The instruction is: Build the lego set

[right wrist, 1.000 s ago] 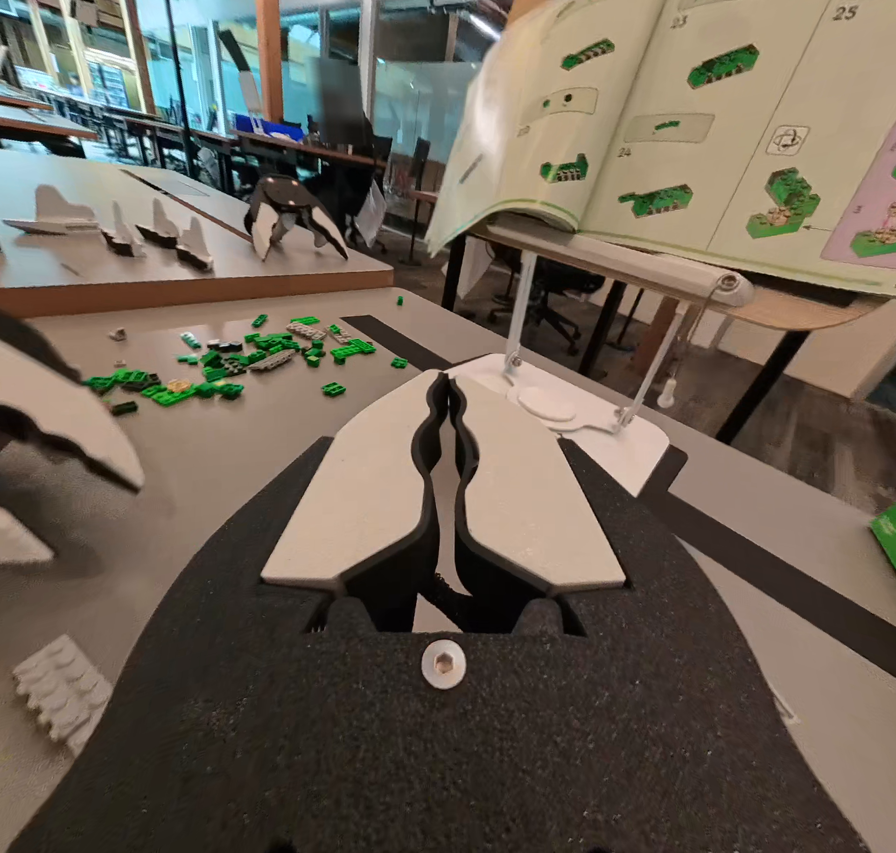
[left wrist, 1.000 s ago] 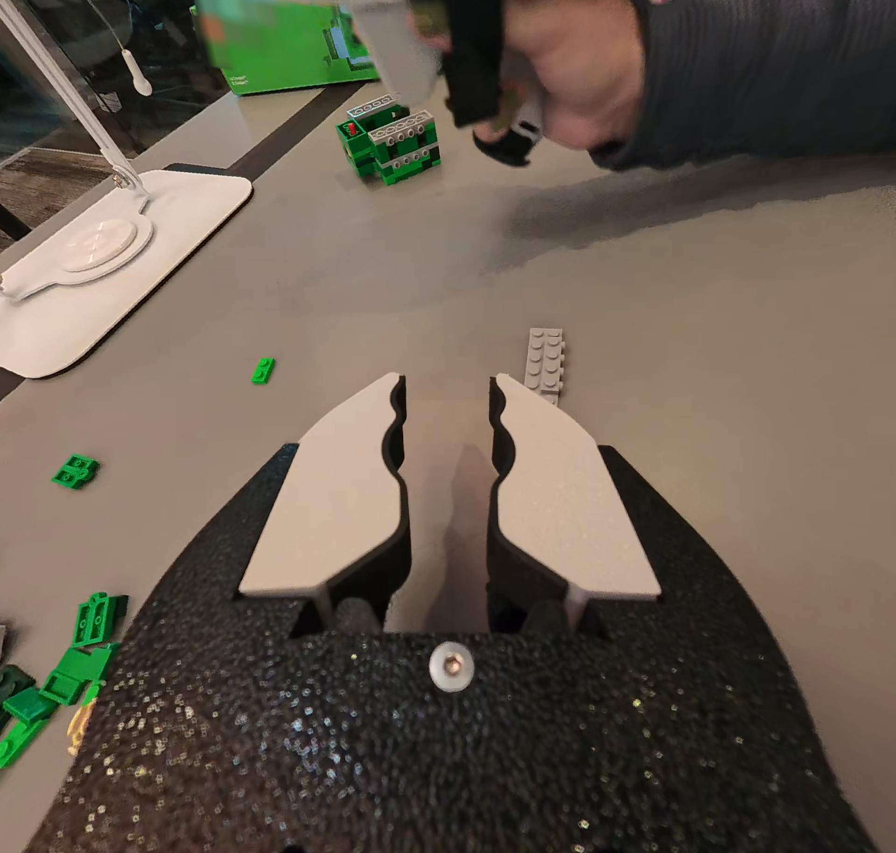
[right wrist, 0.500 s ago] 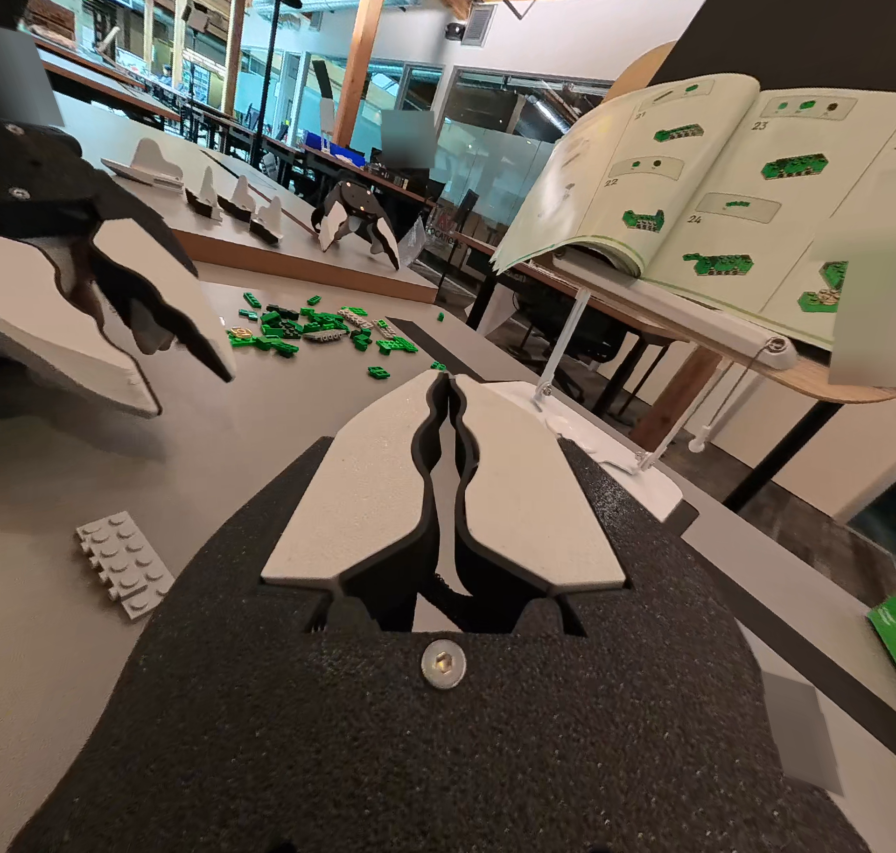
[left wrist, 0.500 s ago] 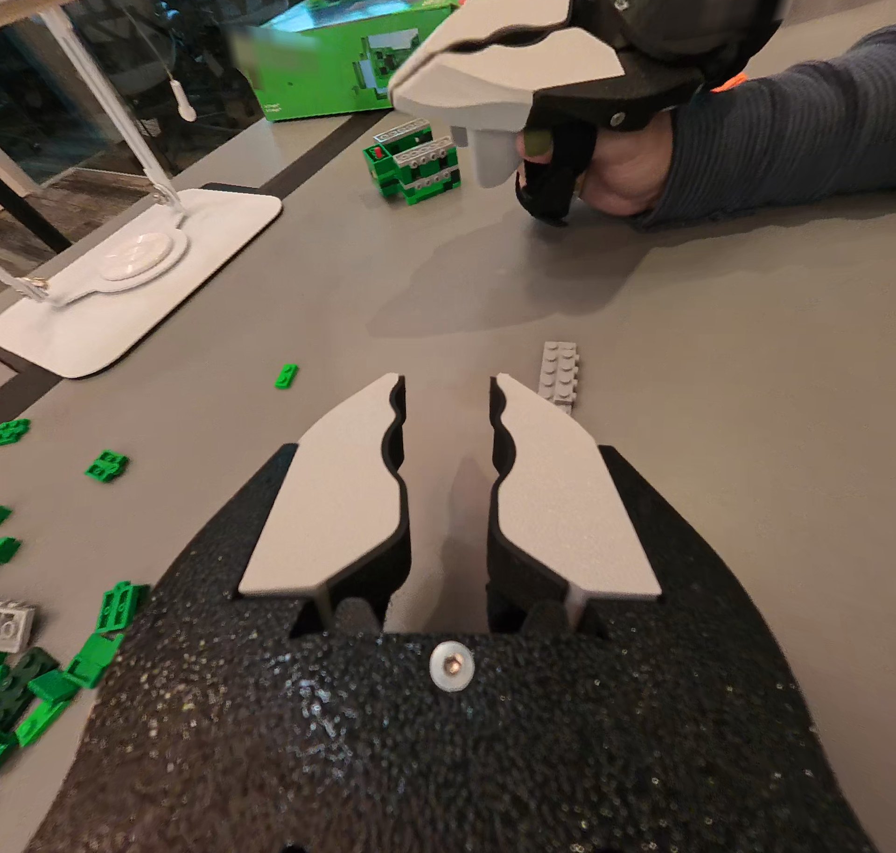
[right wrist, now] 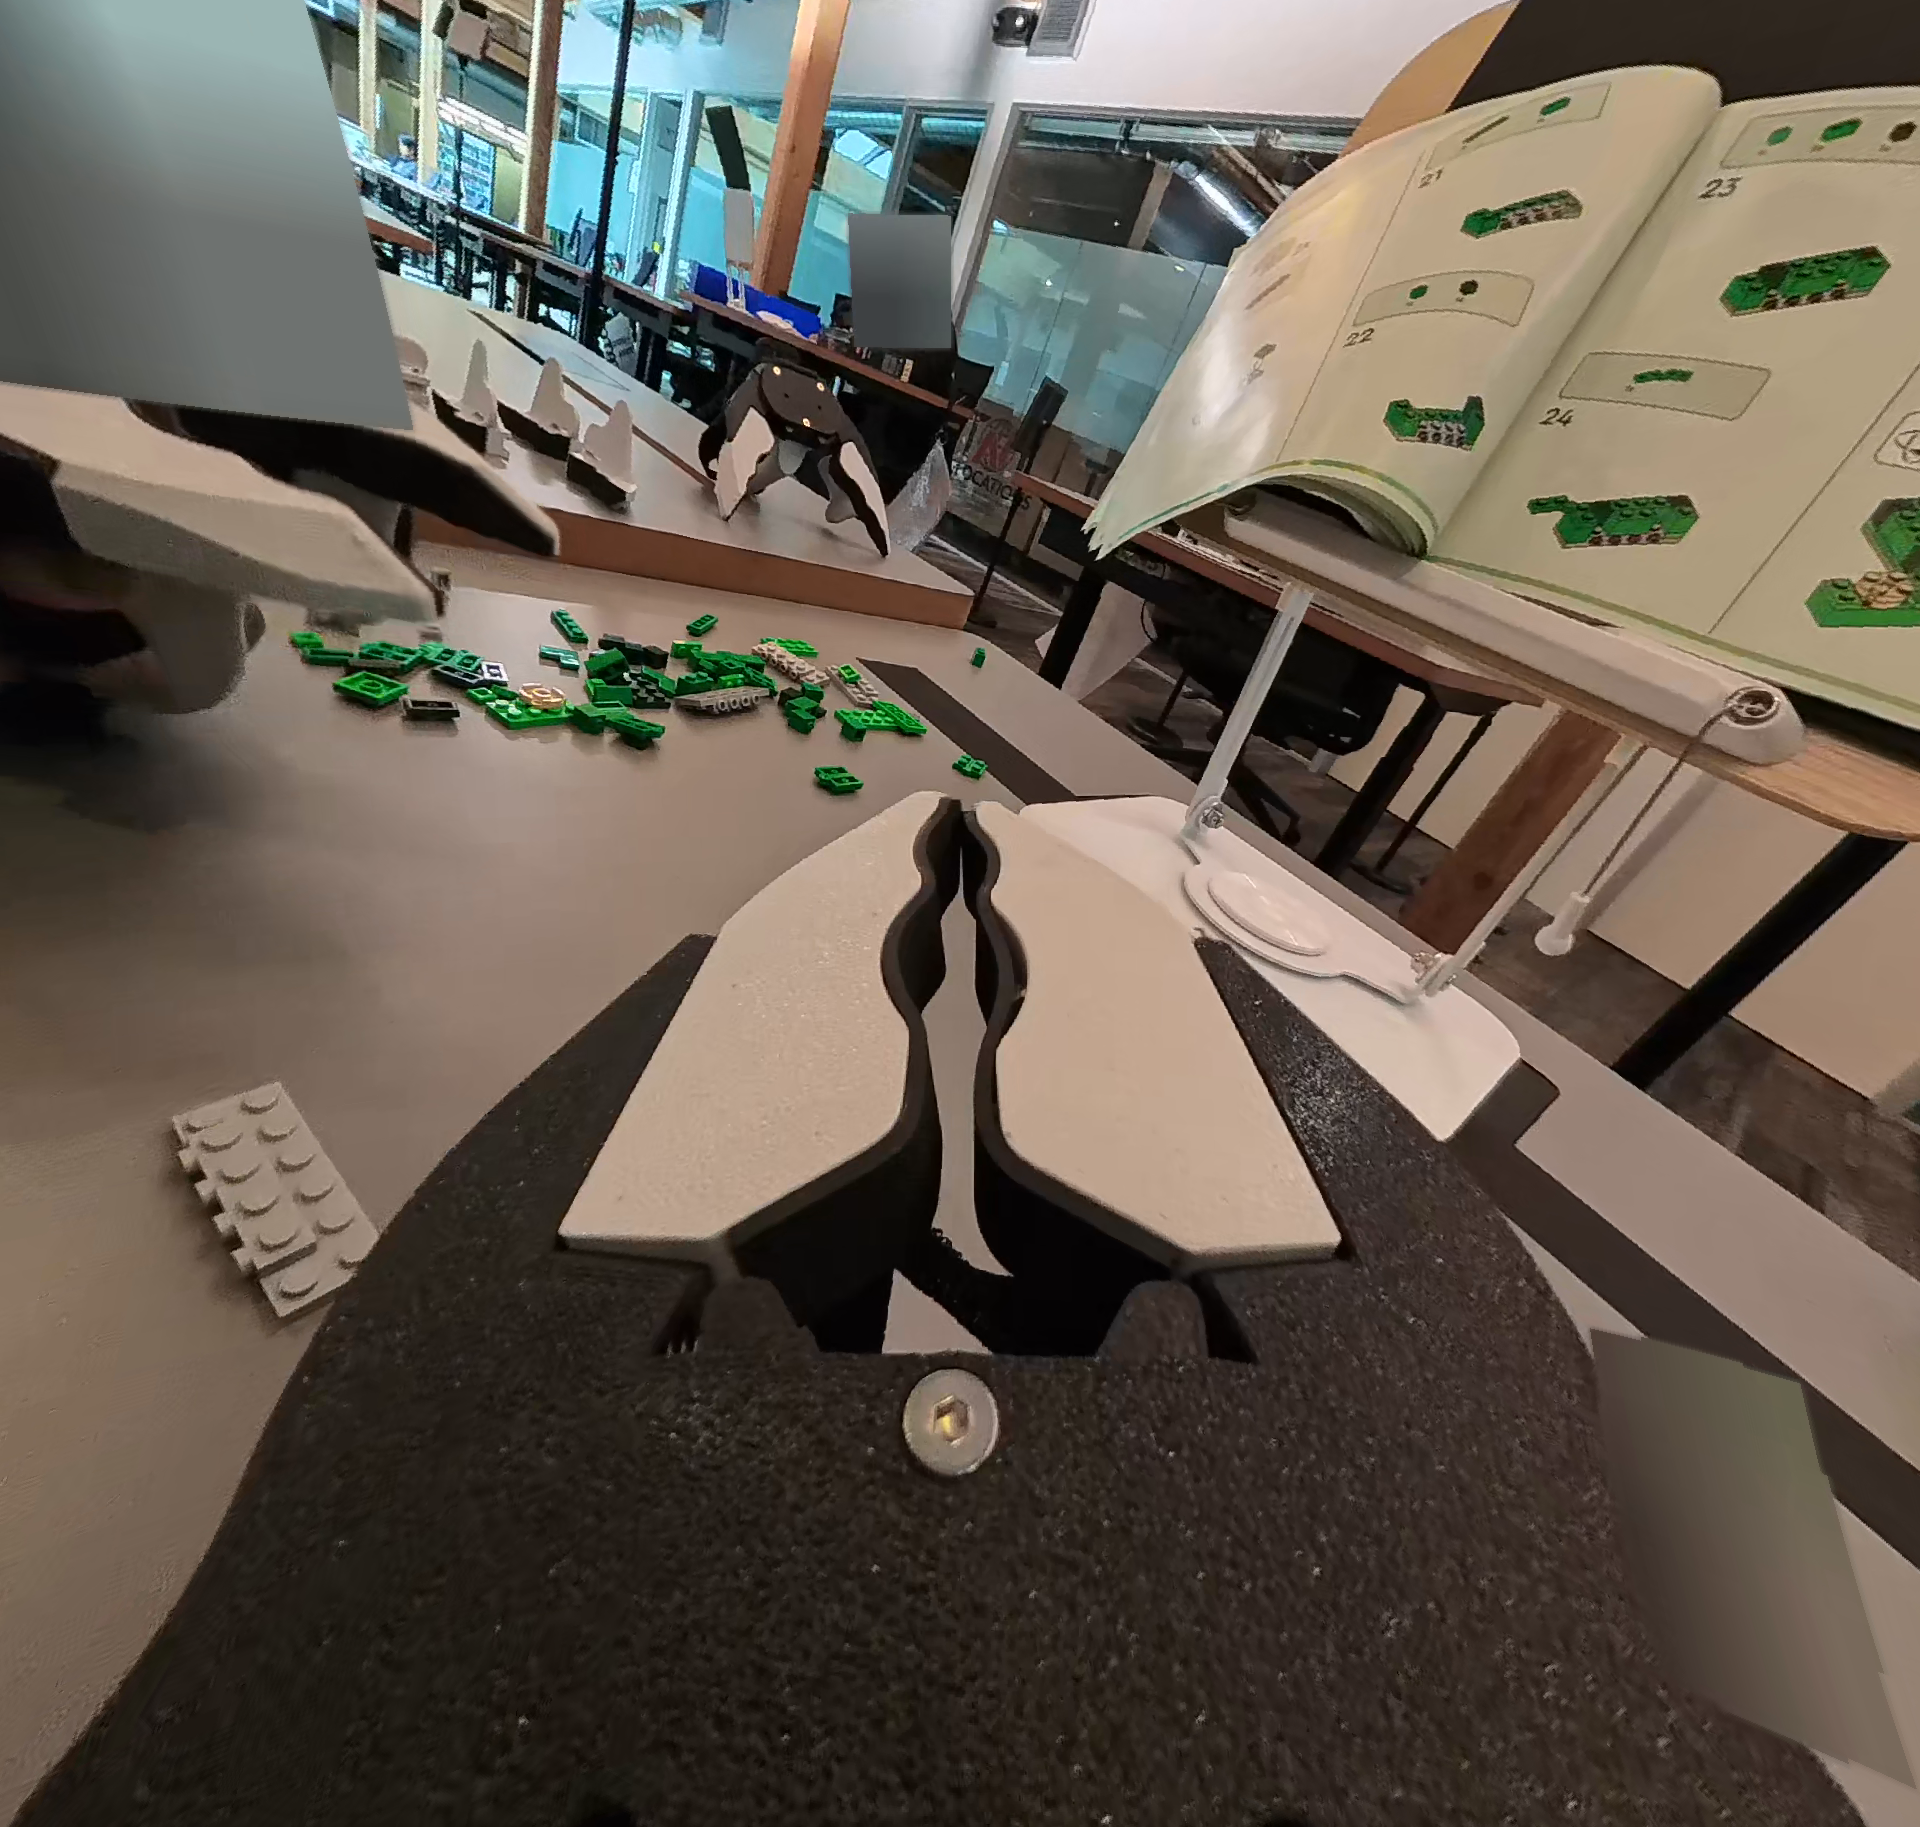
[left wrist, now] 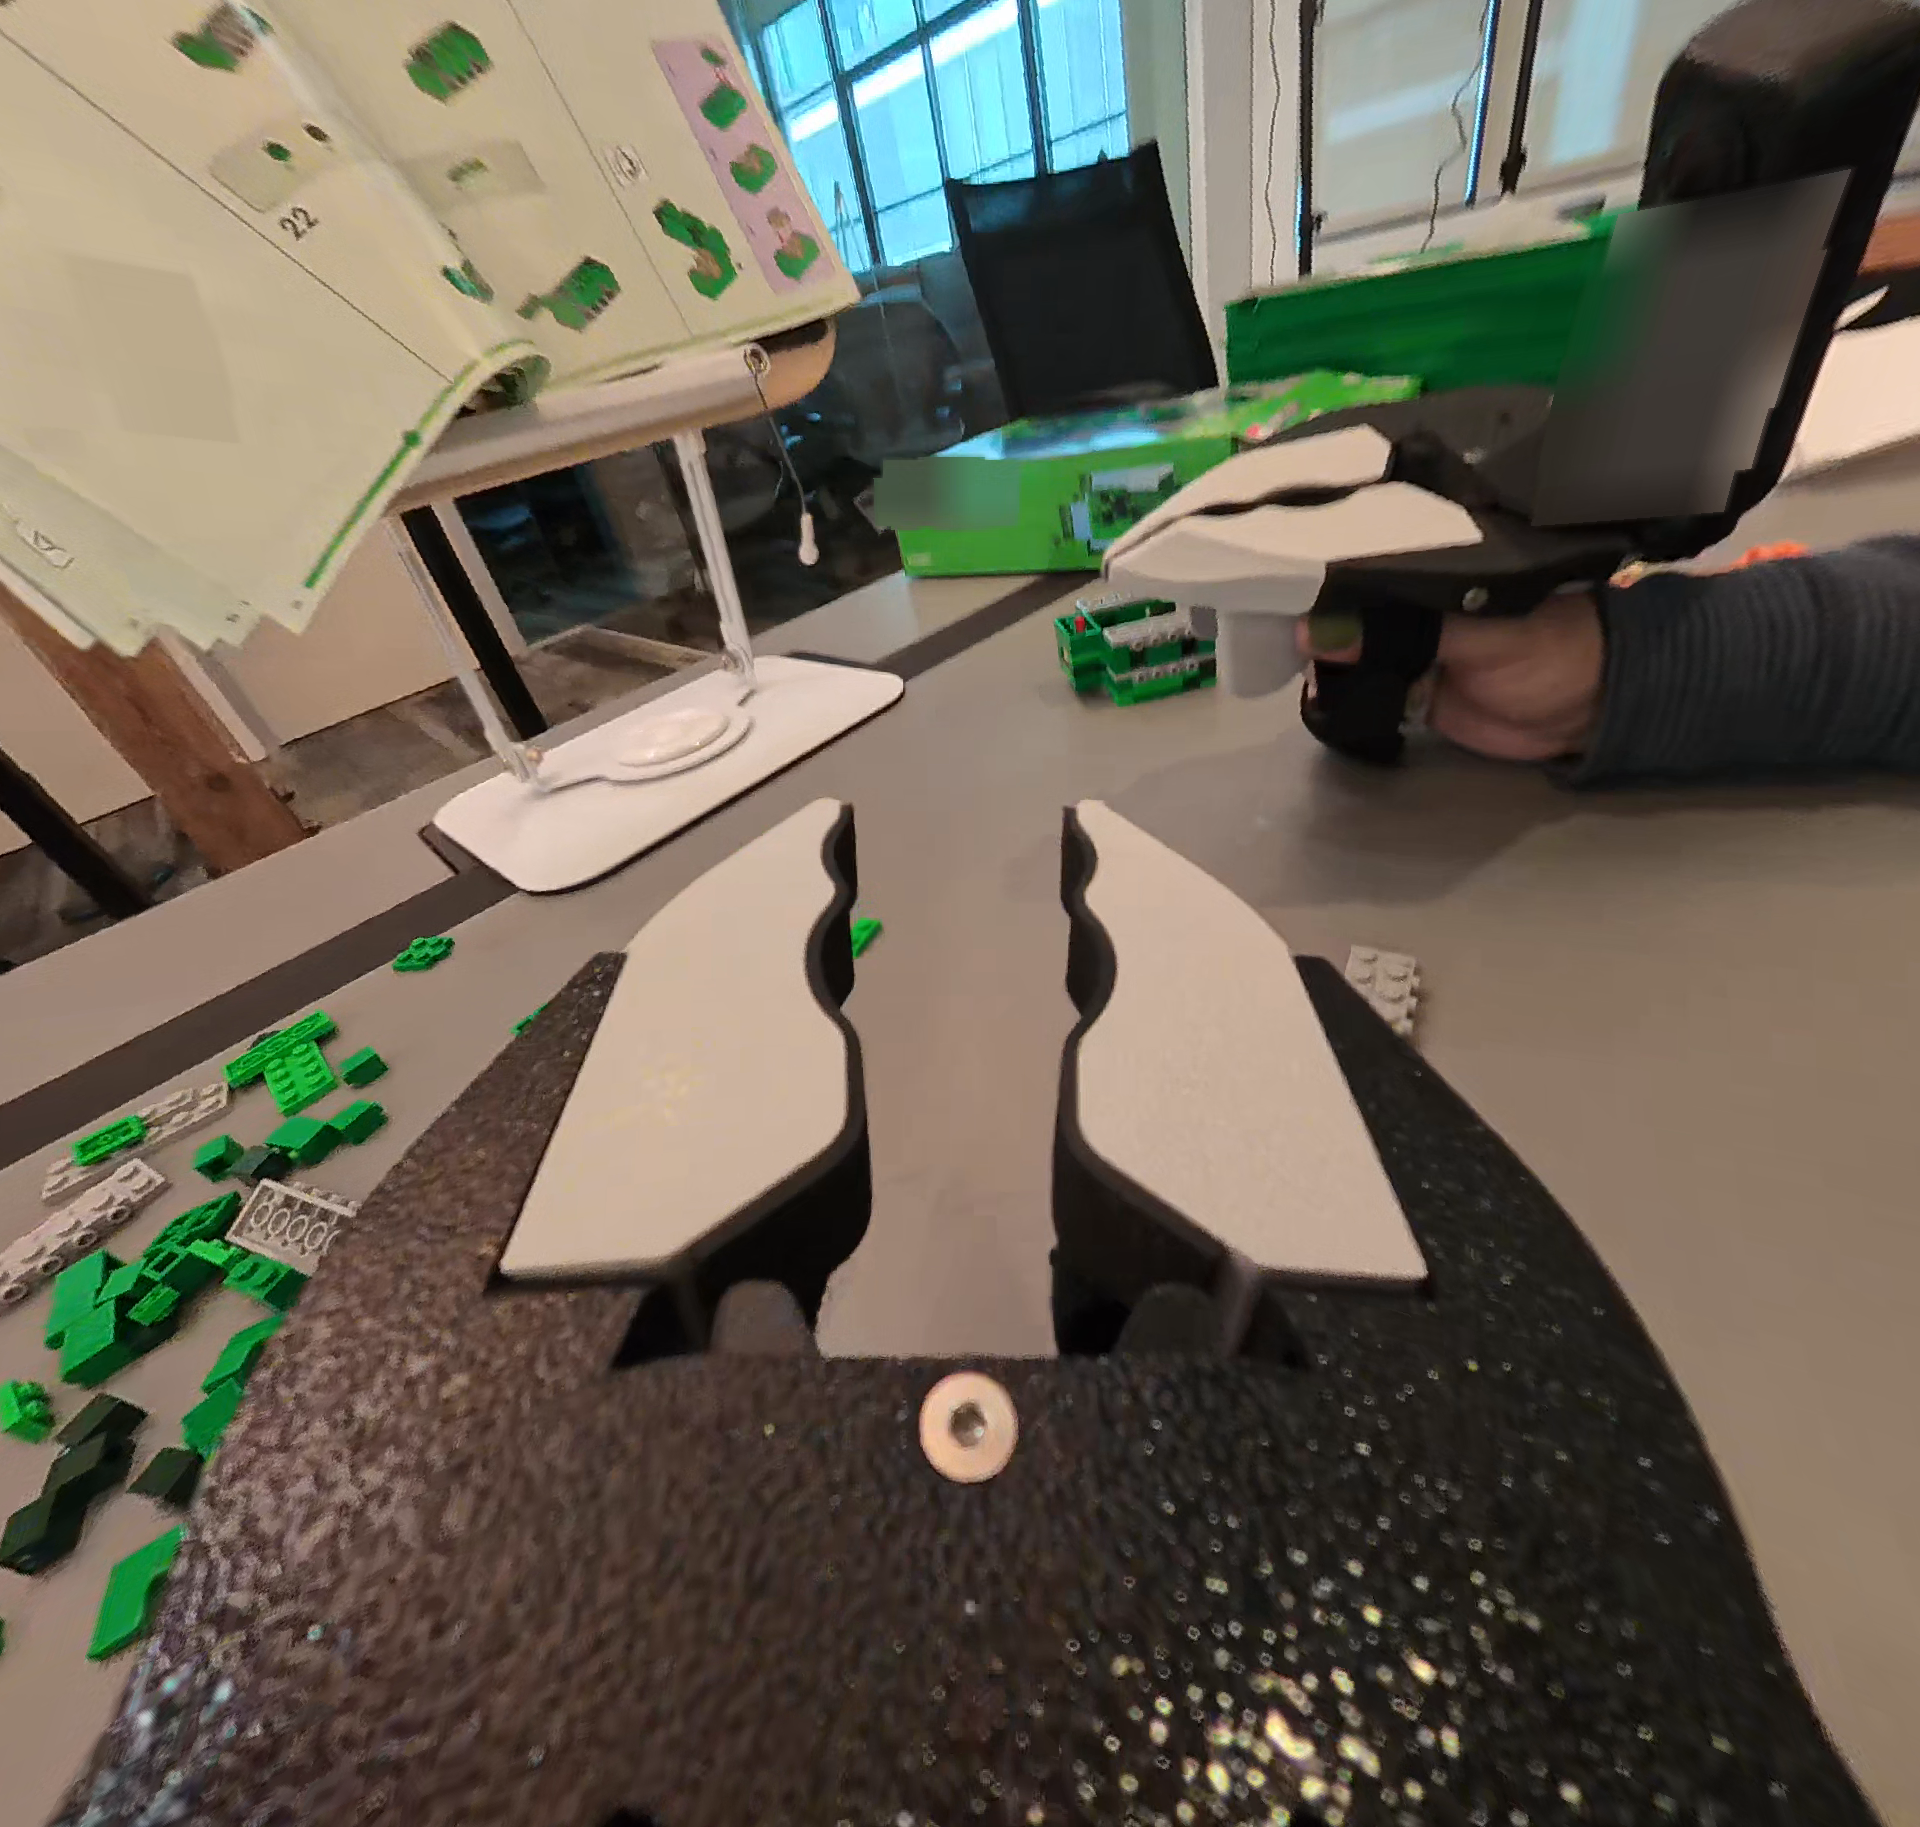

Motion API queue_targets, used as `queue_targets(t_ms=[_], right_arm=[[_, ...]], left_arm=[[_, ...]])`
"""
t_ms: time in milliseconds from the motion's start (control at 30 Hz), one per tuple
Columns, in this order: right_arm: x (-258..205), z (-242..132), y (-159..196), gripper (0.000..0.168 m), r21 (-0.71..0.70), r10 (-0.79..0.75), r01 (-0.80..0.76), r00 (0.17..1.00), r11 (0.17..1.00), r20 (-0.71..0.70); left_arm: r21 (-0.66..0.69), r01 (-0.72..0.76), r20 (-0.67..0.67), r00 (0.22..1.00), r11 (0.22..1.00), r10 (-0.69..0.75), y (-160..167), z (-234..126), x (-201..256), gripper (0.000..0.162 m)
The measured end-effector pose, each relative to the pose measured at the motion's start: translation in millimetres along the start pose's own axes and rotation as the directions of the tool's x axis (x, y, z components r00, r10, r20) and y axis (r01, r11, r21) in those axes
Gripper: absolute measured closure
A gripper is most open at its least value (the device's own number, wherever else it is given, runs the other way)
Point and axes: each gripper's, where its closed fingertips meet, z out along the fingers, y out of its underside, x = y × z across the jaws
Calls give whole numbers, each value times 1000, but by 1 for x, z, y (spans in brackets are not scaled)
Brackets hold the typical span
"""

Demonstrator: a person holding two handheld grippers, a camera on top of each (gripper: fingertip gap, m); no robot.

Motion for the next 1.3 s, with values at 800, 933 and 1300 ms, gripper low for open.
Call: queue_targets(t_ms=[800,933,1300], right_arm=[[-100,-50,20,147,-327,246,15,628,945,739],[-113,-50,29,146,-366,244,85,604,927,759],[-118,-47,50,145,-448,240,197,624,872,744]], left_arm=[[-5,-6,-165,986,1000,5,1,-19,18,128],[-13,-22,-176,984,1000,19,3,-18,21,128],[-32,-58,-190,980,998,51,6,-16,26,129]])
